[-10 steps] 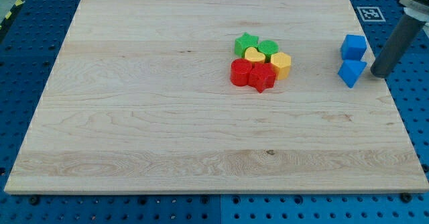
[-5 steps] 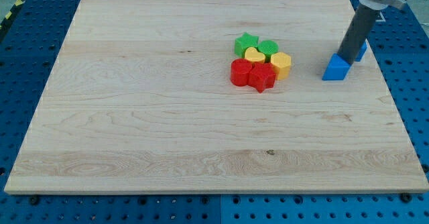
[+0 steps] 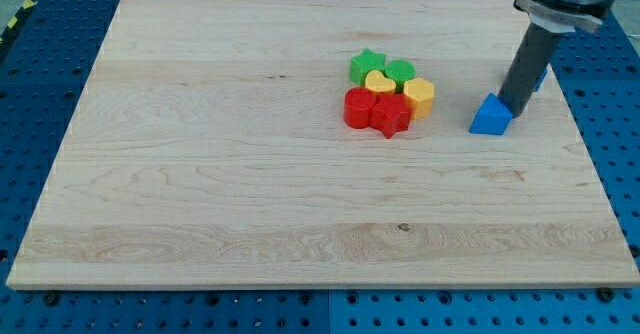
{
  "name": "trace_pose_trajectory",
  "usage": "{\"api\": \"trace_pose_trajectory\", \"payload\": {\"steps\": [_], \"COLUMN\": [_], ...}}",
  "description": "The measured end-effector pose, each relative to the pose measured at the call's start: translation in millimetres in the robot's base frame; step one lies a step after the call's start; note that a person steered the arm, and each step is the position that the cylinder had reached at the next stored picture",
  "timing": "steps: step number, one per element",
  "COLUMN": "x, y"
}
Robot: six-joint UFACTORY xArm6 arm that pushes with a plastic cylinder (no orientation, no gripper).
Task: Move the blue triangle at the bottom of the red circle
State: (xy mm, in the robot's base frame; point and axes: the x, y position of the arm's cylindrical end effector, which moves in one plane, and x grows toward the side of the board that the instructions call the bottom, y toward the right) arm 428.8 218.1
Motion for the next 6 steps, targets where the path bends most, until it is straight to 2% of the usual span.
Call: {"api": "trace_pose_trajectory", "payload": {"steps": [2,3,4,6], "x": [33,2,-30,22], "y": [-16,19,5,-15]}}
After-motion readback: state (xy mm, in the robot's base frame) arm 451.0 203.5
